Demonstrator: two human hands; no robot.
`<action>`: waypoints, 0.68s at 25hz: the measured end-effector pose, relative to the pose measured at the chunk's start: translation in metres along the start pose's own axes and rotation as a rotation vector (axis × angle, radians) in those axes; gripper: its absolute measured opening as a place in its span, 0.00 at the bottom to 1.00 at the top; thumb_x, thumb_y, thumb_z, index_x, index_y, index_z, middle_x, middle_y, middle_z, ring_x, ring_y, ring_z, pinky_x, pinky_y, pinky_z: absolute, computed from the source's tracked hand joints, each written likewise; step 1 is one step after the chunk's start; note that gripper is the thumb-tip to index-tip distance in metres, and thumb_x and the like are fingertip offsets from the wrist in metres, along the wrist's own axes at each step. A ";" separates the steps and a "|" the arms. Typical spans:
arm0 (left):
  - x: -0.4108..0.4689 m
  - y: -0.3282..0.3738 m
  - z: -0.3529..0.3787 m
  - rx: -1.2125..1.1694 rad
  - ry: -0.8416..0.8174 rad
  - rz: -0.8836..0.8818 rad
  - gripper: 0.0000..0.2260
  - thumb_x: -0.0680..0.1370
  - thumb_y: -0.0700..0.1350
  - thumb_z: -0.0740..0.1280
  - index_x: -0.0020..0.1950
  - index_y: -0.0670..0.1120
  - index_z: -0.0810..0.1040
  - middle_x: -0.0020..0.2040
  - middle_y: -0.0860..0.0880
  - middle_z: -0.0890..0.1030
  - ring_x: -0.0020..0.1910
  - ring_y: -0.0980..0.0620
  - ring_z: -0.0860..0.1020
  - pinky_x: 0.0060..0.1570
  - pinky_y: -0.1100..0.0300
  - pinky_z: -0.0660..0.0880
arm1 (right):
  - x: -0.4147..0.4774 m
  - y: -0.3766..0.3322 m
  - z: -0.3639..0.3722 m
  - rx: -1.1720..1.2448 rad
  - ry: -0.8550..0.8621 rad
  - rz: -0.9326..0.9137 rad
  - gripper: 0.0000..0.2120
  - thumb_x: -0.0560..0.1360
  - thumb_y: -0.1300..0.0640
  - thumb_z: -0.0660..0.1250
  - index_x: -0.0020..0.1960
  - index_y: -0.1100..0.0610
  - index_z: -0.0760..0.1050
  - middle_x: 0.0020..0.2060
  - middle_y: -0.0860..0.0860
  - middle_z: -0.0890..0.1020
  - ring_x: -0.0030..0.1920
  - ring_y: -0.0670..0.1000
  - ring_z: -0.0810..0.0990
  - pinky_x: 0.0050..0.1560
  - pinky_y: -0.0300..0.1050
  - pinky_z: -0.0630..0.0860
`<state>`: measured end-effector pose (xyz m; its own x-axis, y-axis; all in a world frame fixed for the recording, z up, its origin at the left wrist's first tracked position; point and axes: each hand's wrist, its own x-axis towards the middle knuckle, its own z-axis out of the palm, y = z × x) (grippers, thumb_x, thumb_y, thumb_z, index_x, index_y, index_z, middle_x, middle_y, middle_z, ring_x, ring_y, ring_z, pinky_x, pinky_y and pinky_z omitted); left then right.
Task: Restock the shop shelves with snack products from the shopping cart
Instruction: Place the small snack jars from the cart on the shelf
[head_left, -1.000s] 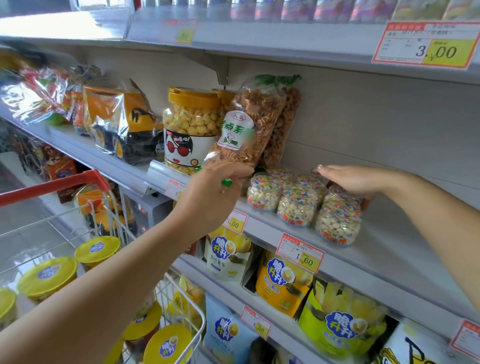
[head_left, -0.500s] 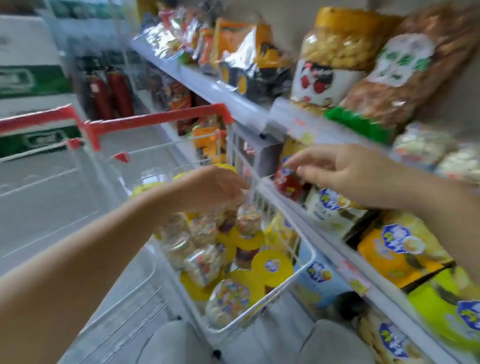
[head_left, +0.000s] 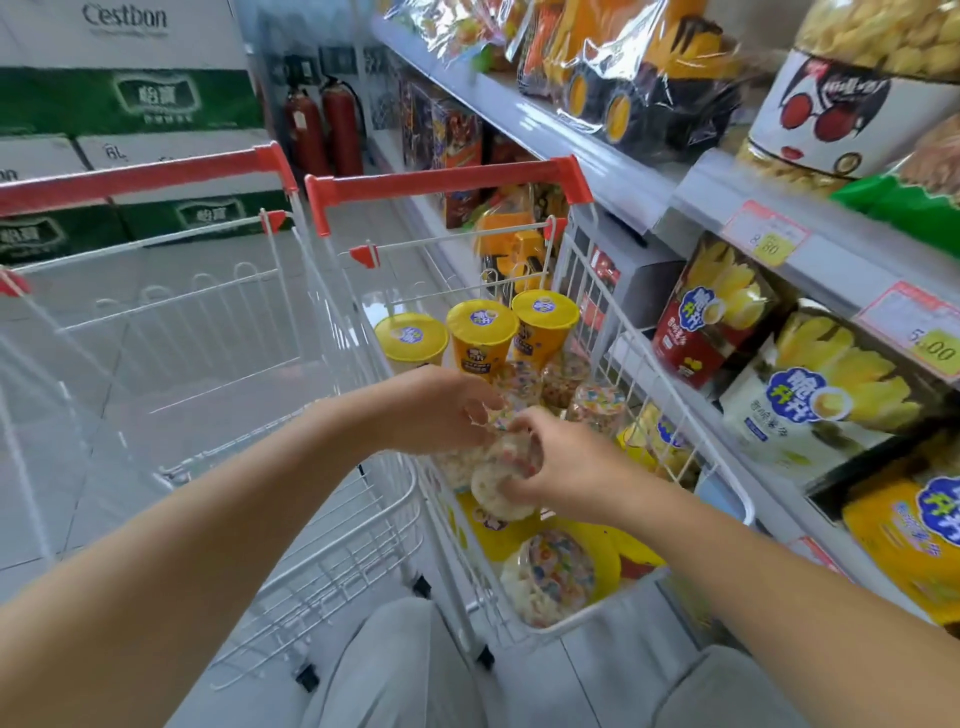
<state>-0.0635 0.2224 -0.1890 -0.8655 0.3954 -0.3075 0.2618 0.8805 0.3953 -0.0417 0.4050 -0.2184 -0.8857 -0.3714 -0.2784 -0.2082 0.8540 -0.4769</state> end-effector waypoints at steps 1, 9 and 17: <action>0.000 0.002 -0.002 -0.029 0.002 -0.012 0.20 0.80 0.54 0.67 0.71 0.52 0.74 0.60 0.52 0.82 0.57 0.51 0.80 0.61 0.53 0.76 | -0.001 0.004 -0.007 0.091 0.094 -0.017 0.32 0.70 0.44 0.74 0.69 0.47 0.65 0.51 0.44 0.77 0.49 0.46 0.79 0.44 0.38 0.75; -0.002 0.016 0.000 -0.686 0.014 -0.080 0.34 0.72 0.51 0.76 0.74 0.47 0.66 0.53 0.44 0.83 0.51 0.46 0.84 0.48 0.51 0.83 | -0.019 0.021 -0.033 0.228 0.000 0.061 0.46 0.65 0.38 0.76 0.75 0.44 0.56 0.59 0.44 0.77 0.57 0.44 0.78 0.59 0.47 0.77; -0.002 0.006 0.007 -0.967 0.180 -0.043 0.39 0.71 0.51 0.75 0.78 0.48 0.60 0.56 0.43 0.82 0.50 0.50 0.85 0.45 0.48 0.83 | -0.035 0.018 -0.005 0.050 -0.435 0.154 0.25 0.67 0.36 0.73 0.59 0.45 0.72 0.48 0.49 0.82 0.44 0.52 0.84 0.37 0.45 0.77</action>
<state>-0.0576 0.2290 -0.1921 -0.9393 0.2512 -0.2335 -0.1643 0.2680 0.9493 -0.0171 0.4355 -0.2134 -0.6460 -0.3691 -0.6682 -0.0578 0.8965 -0.4393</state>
